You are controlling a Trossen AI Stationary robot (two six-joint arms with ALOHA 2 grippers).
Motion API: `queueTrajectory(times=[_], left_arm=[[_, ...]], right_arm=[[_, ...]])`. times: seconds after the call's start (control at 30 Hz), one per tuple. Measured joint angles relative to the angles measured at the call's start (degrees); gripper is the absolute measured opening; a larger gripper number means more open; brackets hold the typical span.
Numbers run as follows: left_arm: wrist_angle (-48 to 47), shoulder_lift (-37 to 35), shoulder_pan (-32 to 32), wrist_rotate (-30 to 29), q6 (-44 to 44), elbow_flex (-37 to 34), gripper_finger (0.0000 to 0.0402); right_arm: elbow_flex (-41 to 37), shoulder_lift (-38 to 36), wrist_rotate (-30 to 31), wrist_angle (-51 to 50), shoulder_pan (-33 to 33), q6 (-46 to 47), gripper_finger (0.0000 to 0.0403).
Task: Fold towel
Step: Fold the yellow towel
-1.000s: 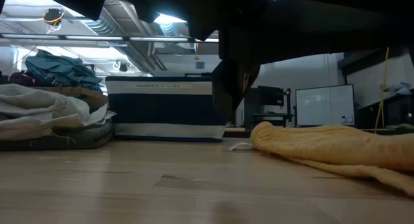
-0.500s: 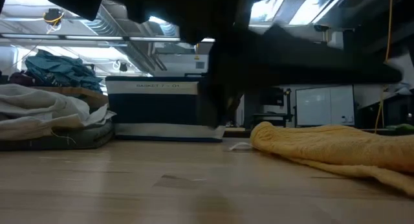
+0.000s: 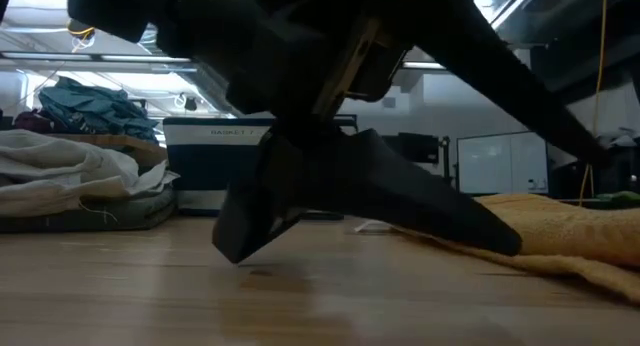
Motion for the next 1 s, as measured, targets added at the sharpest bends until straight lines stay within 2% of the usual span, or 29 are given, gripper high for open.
queueTrajectory(times=[0.33, 0.57, 0.7, 0.77, 0.83, 0.9, 1.0], left_arm=[[-0.02, 0.00, 1.90, 0.04, -9.60, 0.00, 0.0153], [-0.01, 0.00, 2.31, 0.04, -12.06, 0.01, 0.0153], [-0.02, 0.00, 2.29, 0.04, -11.82, 0.00, 0.0153], [0.00, 0.00, 2.29, 0.04, -11.80, 0.00, 0.0153], [0.00, 0.00, 2.29, 0.04, -11.80, 0.00, 0.0153], [0.00, 0.00, 2.29, 0.04, -11.80, 0.00, 0.0153], [0.00, 0.00, 2.29, 0.04, -11.79, 0.00, 0.0153]], right_arm=[[-0.02, -2.48, 5.42, -13.39, 0.88, 2.34, 0.0175], [-0.02, -4.68, 5.96, -14.02, 2.88, 1.46, 0.0175], [-0.07, -8.77, 7.39, -13.03, 4.27, 1.44, 0.0175], [-0.07, -12.15, 11.03, -12.24, 4.97, 1.43, 0.0175], [-0.07, -16.24, 17.48, -12.41, 5.95, 1.41, 0.0175], [-0.07, -20.89, 25.54, -13.31, 7.21, 1.41, 0.0175], [-0.23, -28.11, 40.90, -16.38, 10.16, 1.56, 0.0175]])
